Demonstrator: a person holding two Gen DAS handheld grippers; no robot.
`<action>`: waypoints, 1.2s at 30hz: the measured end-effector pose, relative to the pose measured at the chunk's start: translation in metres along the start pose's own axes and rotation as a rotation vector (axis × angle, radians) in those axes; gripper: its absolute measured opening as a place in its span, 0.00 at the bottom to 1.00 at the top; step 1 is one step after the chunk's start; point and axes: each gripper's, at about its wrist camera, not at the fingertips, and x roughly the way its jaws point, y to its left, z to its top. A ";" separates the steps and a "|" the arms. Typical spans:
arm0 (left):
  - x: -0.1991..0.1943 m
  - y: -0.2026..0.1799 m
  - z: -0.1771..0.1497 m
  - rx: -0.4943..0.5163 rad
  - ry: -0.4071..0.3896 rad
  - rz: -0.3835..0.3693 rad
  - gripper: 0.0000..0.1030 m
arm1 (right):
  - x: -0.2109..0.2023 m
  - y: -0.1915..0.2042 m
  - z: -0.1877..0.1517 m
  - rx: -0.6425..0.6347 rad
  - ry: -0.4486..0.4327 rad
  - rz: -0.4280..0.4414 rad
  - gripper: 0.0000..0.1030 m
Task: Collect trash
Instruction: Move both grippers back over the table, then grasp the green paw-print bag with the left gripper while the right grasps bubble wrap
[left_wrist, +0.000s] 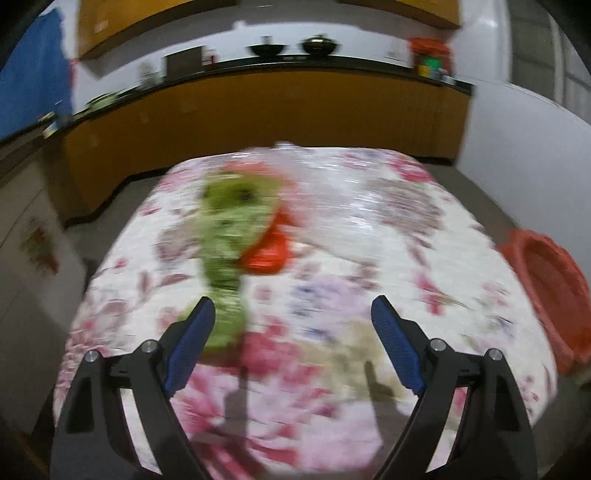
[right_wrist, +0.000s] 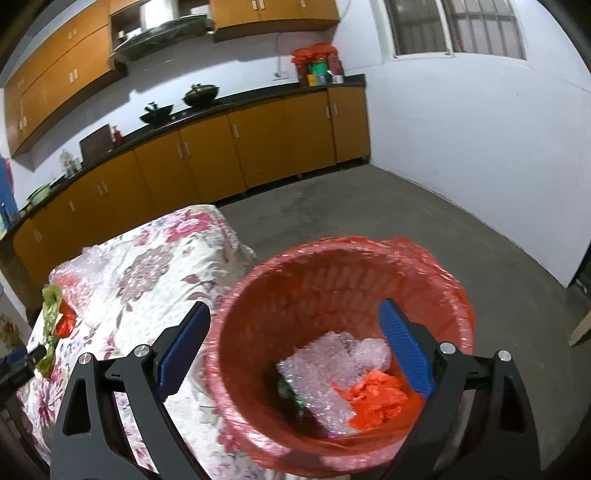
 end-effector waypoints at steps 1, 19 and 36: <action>0.003 0.010 0.003 -0.026 -0.003 0.016 0.82 | 0.001 0.006 0.000 -0.010 -0.001 0.009 0.89; 0.078 0.064 0.028 -0.128 0.163 -0.022 0.56 | 0.024 0.084 -0.008 -0.134 0.079 0.130 0.89; 0.085 0.090 0.026 -0.158 0.150 0.006 0.28 | 0.043 0.161 -0.005 -0.239 0.099 0.260 0.87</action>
